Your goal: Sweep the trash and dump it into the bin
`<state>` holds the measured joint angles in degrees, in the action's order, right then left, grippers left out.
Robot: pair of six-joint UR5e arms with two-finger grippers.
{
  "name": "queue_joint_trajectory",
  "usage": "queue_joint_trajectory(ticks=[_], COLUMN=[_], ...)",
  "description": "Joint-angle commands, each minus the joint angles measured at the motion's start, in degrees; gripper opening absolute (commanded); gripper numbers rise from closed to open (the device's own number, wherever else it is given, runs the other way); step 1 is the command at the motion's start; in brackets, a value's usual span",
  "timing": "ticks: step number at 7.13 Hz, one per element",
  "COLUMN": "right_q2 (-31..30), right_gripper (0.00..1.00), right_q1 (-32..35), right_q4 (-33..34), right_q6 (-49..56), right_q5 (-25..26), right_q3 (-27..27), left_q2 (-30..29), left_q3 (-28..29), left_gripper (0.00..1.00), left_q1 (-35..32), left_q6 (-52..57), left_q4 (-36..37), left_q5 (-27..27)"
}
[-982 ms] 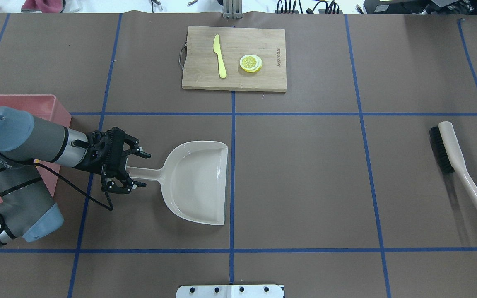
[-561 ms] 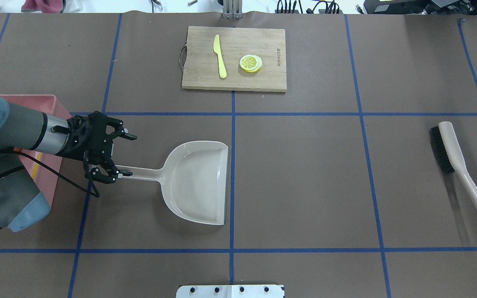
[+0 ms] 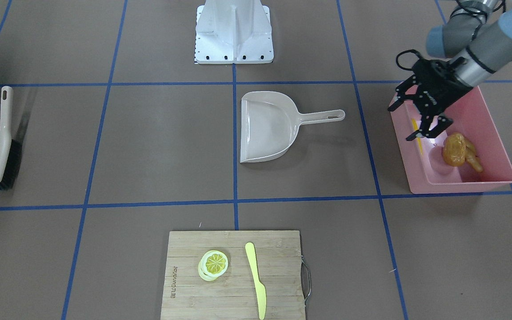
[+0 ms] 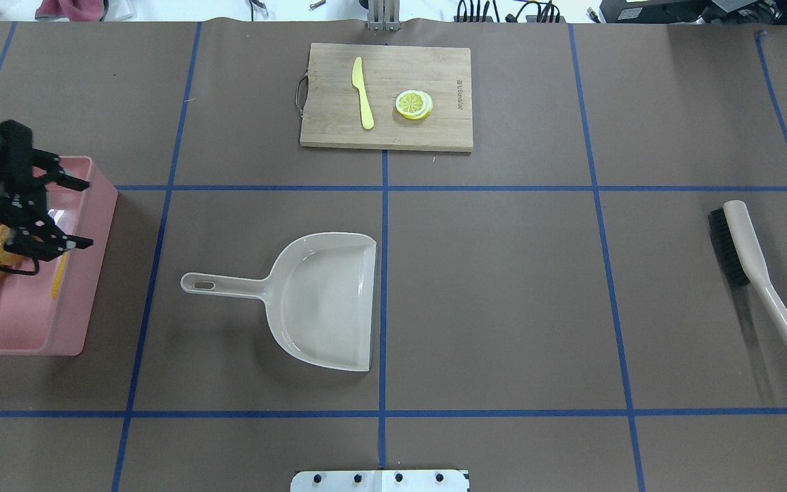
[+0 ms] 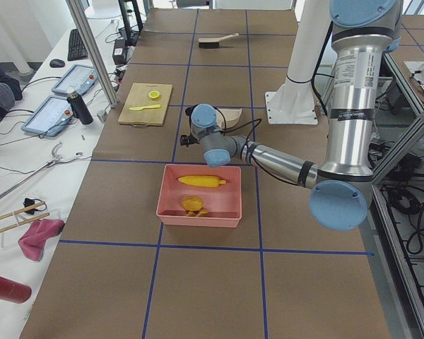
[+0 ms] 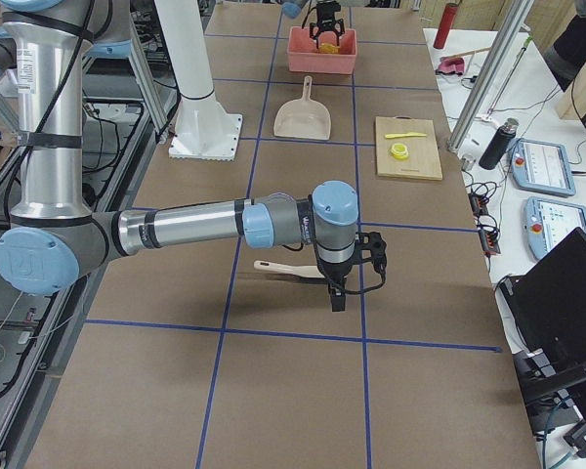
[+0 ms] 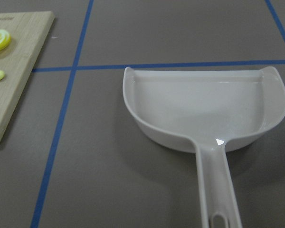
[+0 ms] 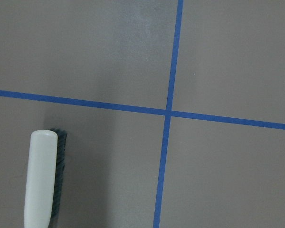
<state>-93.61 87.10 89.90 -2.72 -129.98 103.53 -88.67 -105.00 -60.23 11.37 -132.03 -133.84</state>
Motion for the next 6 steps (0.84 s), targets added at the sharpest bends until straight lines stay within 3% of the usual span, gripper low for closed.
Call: queue_joint_trajectory(ticks=[1,2,4,6], right_q2=[-0.08,-0.17,-0.17,-0.26], right_gripper=[1.0,1.0,1.0,1.0], right_q1=[0.0,0.0,0.0,0.0], right_q4=[0.1,0.1,0.1,0.1], right_q6=[0.0,0.0,0.0,0.0], right_q5=[0.86,0.78,0.78,0.78], right_q3=[0.01,0.01,0.01,-0.08], left_q2=[7.7,9.99,11.15,10.89], left_q3=[-2.14,-1.18,3.47,4.1], left_gripper=[0.98,0.98,0.98,0.98], left_q1=[-13.63,-18.39,-27.37,-34.5], left_q6=[-6.13,-12.28,-13.92,-13.75], left_q4=[13.42,16.34,21.86,32.93], left_q5=[-3.26,-3.35,-3.18,-3.18])
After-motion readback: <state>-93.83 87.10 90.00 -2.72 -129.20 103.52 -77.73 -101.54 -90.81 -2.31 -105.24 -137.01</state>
